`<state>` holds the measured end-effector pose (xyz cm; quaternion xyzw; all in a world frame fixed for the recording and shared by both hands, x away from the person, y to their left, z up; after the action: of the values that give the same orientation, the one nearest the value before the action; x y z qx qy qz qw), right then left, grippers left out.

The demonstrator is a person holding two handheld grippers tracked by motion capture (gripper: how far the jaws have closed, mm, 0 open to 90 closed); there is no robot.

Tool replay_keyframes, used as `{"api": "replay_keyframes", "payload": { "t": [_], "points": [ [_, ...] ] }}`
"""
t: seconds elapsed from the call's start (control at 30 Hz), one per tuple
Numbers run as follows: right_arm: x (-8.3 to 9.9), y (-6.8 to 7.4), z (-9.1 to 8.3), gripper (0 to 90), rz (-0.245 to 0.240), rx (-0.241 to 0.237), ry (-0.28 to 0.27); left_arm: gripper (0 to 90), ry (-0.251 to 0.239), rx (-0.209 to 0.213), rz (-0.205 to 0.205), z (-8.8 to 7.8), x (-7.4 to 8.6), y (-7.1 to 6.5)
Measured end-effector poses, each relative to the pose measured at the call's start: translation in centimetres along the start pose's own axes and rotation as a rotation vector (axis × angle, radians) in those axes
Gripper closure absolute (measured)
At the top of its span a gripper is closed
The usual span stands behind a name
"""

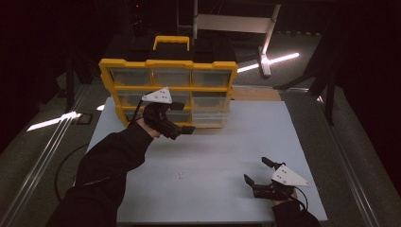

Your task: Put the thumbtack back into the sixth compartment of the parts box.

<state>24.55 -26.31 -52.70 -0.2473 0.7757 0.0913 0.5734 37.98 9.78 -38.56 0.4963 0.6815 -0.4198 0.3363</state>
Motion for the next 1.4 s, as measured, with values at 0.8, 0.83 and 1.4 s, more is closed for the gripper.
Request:
{"api": "replay_keyframes", "payload": {
  "t": [0.8, 0.83, 1.4],
  "points": [
    [0.0, 0.1, 0.0, 9.9, 0.000, 0.002, 0.000, 0.6, 0.105, 0.057, -0.052, 2.2, 8.1, -1.0],
    [0.0, 0.1, 0.0, 9.9, -0.001, 0.001, 0.000, 0.6, 0.111, 0.056, -0.048, 2.4, 8.5, -1.1],
    [0.0, 0.2, 0.1, 9.9, -0.008, -0.005, 0.006, 18.5, 0.190, 0.065, -0.076, 3.6, 12.9, -1.5]
  ]
}}
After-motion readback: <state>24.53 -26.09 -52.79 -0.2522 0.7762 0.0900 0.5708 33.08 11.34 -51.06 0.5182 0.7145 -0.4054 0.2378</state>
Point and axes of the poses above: each handheld gripper's, and its own axes: z roughly forward along the jaws, x roughly out of its underside, y roughly to its left, the point moved 2 cm from there along z, roughly forward along the jaws, and after that the axes turned 12 degrees about x, right-handed, at the moved point
